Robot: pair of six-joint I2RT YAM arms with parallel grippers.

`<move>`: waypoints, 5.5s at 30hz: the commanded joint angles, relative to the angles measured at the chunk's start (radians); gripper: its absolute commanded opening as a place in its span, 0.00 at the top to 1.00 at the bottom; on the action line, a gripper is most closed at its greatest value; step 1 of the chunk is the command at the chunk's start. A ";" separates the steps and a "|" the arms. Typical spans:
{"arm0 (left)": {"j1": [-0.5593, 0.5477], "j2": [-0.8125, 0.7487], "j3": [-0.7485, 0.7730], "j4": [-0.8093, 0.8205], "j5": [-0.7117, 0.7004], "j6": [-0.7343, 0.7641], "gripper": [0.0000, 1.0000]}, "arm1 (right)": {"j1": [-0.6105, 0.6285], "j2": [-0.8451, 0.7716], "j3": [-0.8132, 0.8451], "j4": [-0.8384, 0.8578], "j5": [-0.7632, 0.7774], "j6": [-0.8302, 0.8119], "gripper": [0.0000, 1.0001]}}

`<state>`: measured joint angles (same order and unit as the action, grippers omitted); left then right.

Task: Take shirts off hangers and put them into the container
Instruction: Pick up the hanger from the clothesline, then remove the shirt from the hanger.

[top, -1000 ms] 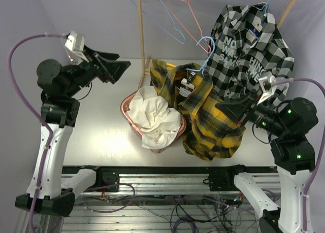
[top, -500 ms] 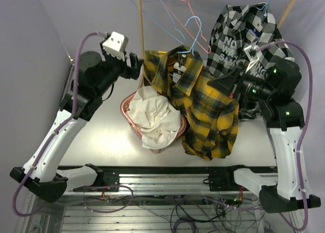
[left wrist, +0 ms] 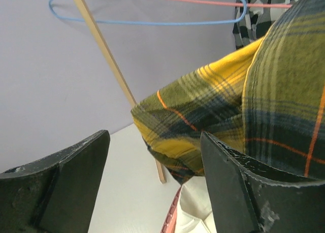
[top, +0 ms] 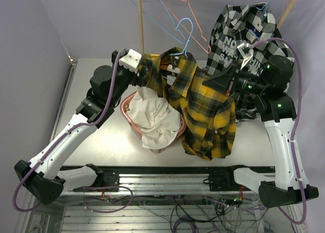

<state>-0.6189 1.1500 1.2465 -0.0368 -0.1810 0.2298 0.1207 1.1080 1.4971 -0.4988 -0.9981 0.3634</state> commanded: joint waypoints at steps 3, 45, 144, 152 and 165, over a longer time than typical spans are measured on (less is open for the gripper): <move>-0.010 -0.008 0.003 0.149 0.088 0.020 0.16 | -0.003 -0.037 -0.022 0.157 -0.098 0.081 1.00; -0.049 0.160 0.244 0.006 -0.038 0.064 0.93 | -0.003 0.038 0.231 -0.195 0.439 -0.130 0.63; -0.255 0.342 0.883 -0.588 -0.402 -0.036 0.93 | 0.513 0.062 -0.274 0.532 1.004 -0.232 0.41; -0.255 0.330 0.872 -0.586 -0.393 -0.044 0.93 | 0.524 0.139 -0.234 0.524 1.305 -0.181 0.46; -0.255 0.191 0.607 -0.551 -0.417 -0.006 0.93 | 0.522 -0.010 -0.191 0.465 1.672 -0.279 1.00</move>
<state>-0.8677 1.4158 1.9358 -0.6743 -0.5846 0.2096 0.6411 1.1713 1.2369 -0.0292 0.5369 0.1478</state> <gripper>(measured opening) 0.119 0.009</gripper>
